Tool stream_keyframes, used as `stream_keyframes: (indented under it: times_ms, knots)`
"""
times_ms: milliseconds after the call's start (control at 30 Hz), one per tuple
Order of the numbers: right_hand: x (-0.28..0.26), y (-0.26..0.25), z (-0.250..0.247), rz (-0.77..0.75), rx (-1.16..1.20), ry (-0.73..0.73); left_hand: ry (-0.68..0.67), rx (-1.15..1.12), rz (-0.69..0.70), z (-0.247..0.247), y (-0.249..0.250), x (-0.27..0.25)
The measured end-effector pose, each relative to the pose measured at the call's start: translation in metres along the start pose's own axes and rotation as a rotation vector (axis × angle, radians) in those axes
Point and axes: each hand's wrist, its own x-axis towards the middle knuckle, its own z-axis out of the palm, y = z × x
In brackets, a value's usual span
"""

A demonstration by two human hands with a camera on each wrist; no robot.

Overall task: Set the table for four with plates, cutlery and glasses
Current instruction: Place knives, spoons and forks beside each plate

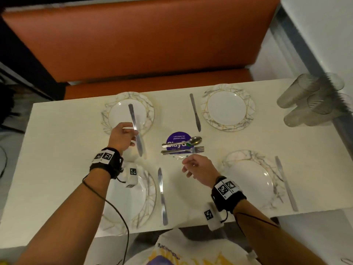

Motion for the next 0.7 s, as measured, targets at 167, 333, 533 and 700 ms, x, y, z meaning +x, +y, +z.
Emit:
stream_keyframes:
  times_ms: [167,333,533,700]
  knots:
    - [0.015,-0.012,0.045,0.013,-0.007,0.095,0.040,0.110,-0.034,-0.085,-0.021,0.069]
    - [0.018,-0.013,0.084,0.079,-0.005,0.168,0.049,0.221,-0.088,-0.135,-0.039,0.132]
    - [0.010,-0.012,0.096,0.156,0.020,0.238,0.045,0.411,-0.130,-0.145,-0.048,0.165]
    - [0.010,-0.013,0.094,0.177,0.033,0.283,0.110,0.491,-0.068,-0.139,-0.049,0.171]
